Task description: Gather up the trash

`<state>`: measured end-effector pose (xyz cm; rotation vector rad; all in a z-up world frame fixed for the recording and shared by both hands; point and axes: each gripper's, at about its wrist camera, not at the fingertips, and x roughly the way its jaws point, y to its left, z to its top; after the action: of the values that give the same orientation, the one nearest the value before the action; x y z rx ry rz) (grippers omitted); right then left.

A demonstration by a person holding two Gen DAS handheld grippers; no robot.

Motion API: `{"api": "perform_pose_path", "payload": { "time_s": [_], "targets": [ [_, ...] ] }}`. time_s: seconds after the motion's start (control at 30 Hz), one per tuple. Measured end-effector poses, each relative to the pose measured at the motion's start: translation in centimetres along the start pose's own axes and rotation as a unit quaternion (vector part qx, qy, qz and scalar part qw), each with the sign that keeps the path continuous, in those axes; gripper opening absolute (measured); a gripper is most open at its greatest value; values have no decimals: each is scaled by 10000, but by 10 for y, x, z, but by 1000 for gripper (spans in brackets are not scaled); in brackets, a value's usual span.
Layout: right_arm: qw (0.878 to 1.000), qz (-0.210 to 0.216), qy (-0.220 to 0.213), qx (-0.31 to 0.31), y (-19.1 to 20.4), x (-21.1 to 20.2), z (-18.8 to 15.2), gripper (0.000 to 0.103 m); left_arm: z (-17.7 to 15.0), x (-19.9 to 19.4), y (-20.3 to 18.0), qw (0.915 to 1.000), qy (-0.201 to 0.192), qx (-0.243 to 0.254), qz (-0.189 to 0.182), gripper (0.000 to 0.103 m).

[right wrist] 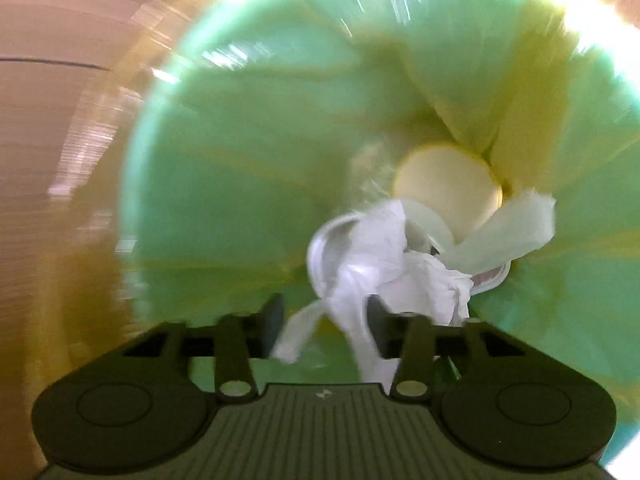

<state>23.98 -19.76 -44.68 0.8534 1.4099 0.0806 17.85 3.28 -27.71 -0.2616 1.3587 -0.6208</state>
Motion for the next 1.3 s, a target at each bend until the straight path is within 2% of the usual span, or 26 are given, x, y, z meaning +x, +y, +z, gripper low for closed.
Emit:
{"api": "perform_pose_path", "payload": {
  "time_s": [0.1,0.2,0.33,0.43,0.53,0.6,0.63,0.7,0.77,0.9,1.03,1.3],
  "targets": [
    [9998,22,-198,-12,12,-37,-11,50,1,-12,-16,9996,-252,77,120,17],
    [9978,33,-608,-248,22,-83,-23,50,-7,-26,-30,9978,-612,15,244,17],
    [9879,-263,-1278,-839,39,-147,-51,50,-22,-55,-57,9890,-1421,10,416,17],
    [9660,-395,-1953,-1648,55,-204,-89,50,-35,-87,-87,9724,-2250,105,602,17],
    [9373,-497,-2474,-2405,68,-271,-128,51,-51,-126,-124,9490,-2990,286,963,17],
    [9149,-581,-2790,-2858,76,-311,-154,60,-63,-146,-148,9362,-3316,339,1110,17],
    [9076,-609,-2890,-2986,79,-325,-163,64,-71,-156,-162,9296,-3477,393,1156,17],
    [8940,-528,-3094,-3197,86,-359,-185,65,-88,-174,-187,9181,-3721,558,1249,17],
    [8877,-409,-3275,-3212,88,-389,-199,65,-104,-184,-215,9076,-3899,719,1382,17],
    [8773,-67,-3485,-3299,84,-426,-227,66,-130,-196,-247,8956,-4117,806,1483,17],
    [8477,-164,-3817,-3679,82,-443,-255,66,-148,-202,-265,8842,-4289,820,1659,17],
    [8356,149,-3953,-3812,77,-461,-286,66,-179,-204,-284,8807,-4230,966,1898,17]
  ]
}}
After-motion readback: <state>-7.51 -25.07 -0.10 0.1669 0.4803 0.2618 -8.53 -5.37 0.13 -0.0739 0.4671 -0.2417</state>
